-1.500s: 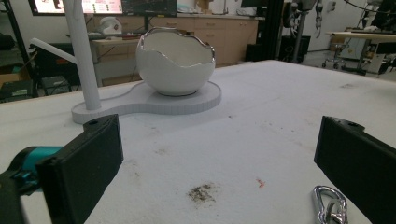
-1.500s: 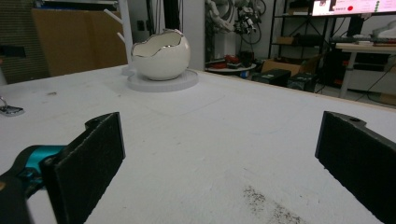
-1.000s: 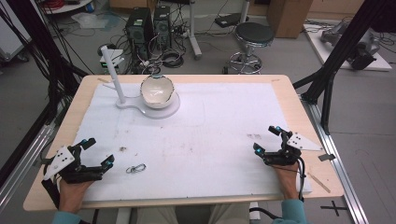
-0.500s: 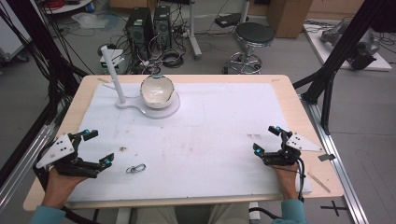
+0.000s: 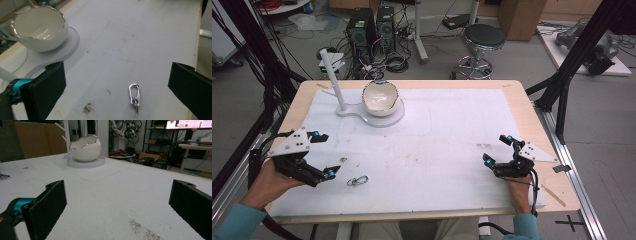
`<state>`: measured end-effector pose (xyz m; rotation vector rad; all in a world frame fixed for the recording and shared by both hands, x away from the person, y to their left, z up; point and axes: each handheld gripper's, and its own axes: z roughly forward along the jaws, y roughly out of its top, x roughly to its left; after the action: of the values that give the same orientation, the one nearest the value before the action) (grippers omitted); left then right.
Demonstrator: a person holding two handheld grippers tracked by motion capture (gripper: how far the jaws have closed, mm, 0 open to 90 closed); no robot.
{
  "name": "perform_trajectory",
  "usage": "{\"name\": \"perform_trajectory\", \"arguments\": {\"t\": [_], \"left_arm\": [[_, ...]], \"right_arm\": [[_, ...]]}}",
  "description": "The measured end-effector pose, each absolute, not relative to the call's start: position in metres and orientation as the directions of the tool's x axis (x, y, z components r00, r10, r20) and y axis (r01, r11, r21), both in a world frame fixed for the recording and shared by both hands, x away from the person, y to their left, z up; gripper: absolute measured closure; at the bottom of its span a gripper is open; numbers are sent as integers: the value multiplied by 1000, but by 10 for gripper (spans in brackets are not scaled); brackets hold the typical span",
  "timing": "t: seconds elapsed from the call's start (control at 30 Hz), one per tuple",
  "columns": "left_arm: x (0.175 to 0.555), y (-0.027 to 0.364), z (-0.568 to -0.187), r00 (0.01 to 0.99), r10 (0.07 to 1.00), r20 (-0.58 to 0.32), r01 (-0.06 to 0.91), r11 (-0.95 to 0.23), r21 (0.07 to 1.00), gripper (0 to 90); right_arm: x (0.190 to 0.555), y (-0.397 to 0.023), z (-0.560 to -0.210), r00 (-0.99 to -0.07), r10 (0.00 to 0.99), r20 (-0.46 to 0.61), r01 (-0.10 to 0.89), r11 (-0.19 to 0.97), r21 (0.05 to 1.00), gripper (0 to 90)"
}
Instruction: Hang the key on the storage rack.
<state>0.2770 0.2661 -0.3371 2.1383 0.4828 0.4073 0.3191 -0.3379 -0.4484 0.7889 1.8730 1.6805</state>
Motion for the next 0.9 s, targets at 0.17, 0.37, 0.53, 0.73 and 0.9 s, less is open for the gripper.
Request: {"name": "perform_trajectory", "arguments": {"t": [0.17, 0.37, 0.53, 0.73, 0.9], "left_arm": [[280, 253, -344, 909, 397, 127, 172, -636, 752, 73], [283, 242, -358, 923, 366, 117, 187, -693, 696, 75], [287, 239, -370, 924, 373, 91, 223, -715, 663, 77], [290, 238, -378, 926, 371, 64, 252, -738, 626, 80], [292, 235, -385, 934, 353, 52, 257, -768, 587, 97]], "right_arm": [[319, -338, -448, -706, 708, 11, 87, 71, 994, 6], [319, -338, -448, -707, 707, 15, 91, 70, 993, 6], [319, -338, -448, -708, 706, 15, 91, 70, 993, 6], [319, -338, -448, -708, 706, 16, 92, 70, 993, 6], [320, -338, -448, -707, 707, 10, 85, 71, 994, 6]]}}
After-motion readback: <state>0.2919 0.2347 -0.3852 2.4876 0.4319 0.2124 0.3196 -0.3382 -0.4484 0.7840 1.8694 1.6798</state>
